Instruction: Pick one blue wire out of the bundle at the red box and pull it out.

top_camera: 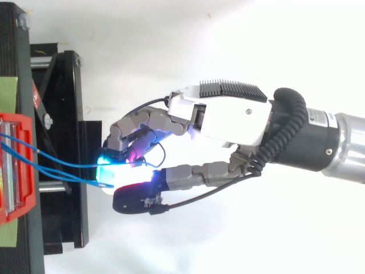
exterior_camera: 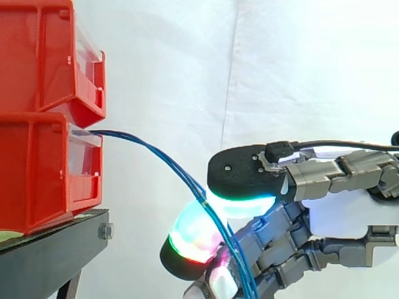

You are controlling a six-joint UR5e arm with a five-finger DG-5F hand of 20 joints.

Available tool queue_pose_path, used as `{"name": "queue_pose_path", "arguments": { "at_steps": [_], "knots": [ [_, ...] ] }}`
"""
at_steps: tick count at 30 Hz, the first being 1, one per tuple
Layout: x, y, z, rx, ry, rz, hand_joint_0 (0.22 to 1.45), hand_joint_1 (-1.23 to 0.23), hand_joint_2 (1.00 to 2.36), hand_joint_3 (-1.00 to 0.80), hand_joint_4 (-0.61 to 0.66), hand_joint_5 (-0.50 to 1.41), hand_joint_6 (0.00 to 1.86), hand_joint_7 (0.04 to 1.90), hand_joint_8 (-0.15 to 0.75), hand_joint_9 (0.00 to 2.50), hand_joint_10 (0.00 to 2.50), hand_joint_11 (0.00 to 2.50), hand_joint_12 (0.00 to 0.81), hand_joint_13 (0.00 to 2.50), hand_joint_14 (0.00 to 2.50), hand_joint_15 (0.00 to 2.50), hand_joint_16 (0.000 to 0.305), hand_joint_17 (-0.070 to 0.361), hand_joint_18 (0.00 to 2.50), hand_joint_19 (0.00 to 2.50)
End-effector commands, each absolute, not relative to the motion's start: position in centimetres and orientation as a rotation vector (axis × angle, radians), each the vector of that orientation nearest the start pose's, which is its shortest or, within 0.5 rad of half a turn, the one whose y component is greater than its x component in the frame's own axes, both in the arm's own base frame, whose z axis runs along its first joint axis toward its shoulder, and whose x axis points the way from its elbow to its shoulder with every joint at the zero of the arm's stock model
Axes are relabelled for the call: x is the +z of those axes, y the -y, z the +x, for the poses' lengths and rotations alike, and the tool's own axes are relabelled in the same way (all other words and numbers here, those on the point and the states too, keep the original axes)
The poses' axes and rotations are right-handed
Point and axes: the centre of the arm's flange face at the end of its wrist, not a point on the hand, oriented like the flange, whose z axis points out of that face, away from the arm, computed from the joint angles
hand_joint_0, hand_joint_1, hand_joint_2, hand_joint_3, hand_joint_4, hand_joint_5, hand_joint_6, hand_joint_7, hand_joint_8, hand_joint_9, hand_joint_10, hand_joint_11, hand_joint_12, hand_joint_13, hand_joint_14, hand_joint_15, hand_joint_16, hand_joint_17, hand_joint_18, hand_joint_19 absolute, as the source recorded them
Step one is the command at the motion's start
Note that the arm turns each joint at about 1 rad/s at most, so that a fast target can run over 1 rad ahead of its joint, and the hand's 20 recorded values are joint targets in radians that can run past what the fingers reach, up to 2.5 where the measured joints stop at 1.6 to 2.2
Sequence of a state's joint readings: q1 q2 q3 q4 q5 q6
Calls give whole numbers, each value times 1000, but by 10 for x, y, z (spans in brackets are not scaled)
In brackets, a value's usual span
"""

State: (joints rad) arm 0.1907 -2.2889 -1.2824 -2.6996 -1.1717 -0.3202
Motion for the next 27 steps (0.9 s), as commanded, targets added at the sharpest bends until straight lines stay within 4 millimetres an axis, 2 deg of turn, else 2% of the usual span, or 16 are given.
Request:
{"name": "queue_pose_path", "arguments": {
  "at_steps": [1, 11, 15, 18, 21, 25, 27],
  "knots": [
    [221, 31, 747, 815, -1212, 1091, 579, -653, 1019, -229, 318, -203, 949, 988, 413, 772, 17, 615, 470, 649, 11, 266, 65, 147, 729, 399],
    [222, 31, 748, 832, -1200, 1106, 539, -615, 1002, -470, 317, -185, 942, 1014, 425, 838, 18, 646, 482, 687, 10, 277, 66, 149, 777, 415],
    [224, 33, 747, 838, -1195, 1113, 534, -580, 1004, -452, 313, -177, 936, 1029, 426, 860, 15, 651, 489, 707, 10, 283, 66, 149, 786, 421],
    [223, 32, 748, 839, -1194, 1112, 582, -587, 1019, -237, 288, -174, 933, 1083, 420, 860, 18, 651, 476, 701, 10, 283, 64, 144, 774, 438],
    [223, 33, 747, 838, -1195, 1113, 580, -612, 1021, -160, 259, -180, 939, 1085, 422, 850, 18, 659, 477, 701, 10, 289, 64, 144, 777, 432],
    [223, 33, 747, 835, -1199, 1114, 598, -662, 1019, -201, 268, -191, 945, 1028, 419, 830, 16, 680, 477, 705, 11, 290, 64, 143, 783, 414],
    [223, 32, 746, 831, -1211, 1117, 616, -731, 1011, -359, 299, -193, 946, 1009, 418, 831, 18, 702, 470, 725, 11, 304, 64, 143, 792, 411]
  ]
}}
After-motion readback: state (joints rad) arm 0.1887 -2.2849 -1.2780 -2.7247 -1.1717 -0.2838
